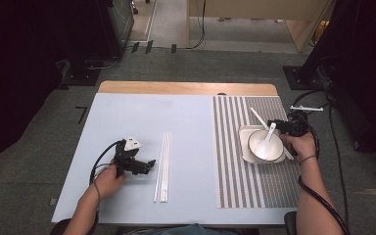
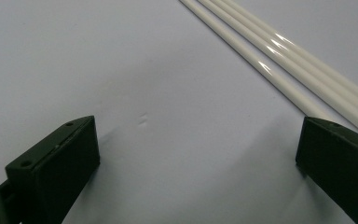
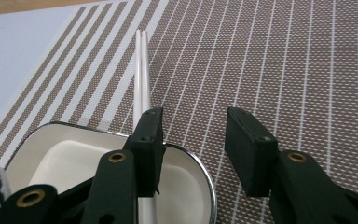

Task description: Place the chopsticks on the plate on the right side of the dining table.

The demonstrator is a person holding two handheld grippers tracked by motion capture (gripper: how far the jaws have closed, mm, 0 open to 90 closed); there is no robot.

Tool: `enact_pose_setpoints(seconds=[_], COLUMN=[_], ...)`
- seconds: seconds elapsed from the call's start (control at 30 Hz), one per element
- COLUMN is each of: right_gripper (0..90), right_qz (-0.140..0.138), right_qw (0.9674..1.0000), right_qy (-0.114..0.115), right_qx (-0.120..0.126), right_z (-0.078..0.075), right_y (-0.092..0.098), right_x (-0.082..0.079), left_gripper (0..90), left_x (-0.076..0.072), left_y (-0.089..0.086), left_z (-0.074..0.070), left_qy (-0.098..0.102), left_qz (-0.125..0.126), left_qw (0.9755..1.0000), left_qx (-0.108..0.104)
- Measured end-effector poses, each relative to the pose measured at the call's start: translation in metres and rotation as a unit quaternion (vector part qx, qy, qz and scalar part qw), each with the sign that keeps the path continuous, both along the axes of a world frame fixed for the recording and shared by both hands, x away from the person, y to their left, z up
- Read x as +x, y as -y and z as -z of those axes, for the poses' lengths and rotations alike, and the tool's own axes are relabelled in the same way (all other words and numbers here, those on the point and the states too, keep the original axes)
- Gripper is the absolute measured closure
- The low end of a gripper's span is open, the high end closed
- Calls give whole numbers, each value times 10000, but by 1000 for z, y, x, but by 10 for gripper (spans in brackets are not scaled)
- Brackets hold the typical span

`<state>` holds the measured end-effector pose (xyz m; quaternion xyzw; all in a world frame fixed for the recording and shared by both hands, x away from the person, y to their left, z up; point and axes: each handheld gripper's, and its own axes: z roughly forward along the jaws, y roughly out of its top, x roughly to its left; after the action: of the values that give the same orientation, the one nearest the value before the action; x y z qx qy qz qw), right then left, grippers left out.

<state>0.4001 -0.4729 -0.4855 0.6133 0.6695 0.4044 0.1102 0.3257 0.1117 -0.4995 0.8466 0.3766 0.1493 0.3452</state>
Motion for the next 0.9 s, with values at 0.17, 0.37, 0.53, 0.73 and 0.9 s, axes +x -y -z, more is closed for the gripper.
enact_pose_setpoints(seconds=[0.17, 0.37, 0.53, 0.73, 0.9], right_gripper=[574, 574, 567, 548, 466], right_qz=[26, 156, 325, 337, 234], right_qw=[10000, 9998, 9994, 9991, 9986], right_qy=[1, 50, 113, 220, 282], right_qx=[2, 67, 43, -137, -394], right_z=[-1, -3, -11, -30, -56], right_y=[1, 7, 12, 7, -16], right_x=[0, -2, -2, 6, 21], left_gripper=[0, 0, 0, 0, 0], left_x=[0, 0, 0, 0, 0], left_y=[0, 0, 0, 0, 0], left_z=[0, 0, 0, 0, 0], left_qy=[-1, 1, -1, 0, 2], left_qz=[1, 1, 2, 2, 3], left_qw=[10000, 10000, 10000, 10000, 10000], left_qx=[-2, 0, -2, -9, -7])
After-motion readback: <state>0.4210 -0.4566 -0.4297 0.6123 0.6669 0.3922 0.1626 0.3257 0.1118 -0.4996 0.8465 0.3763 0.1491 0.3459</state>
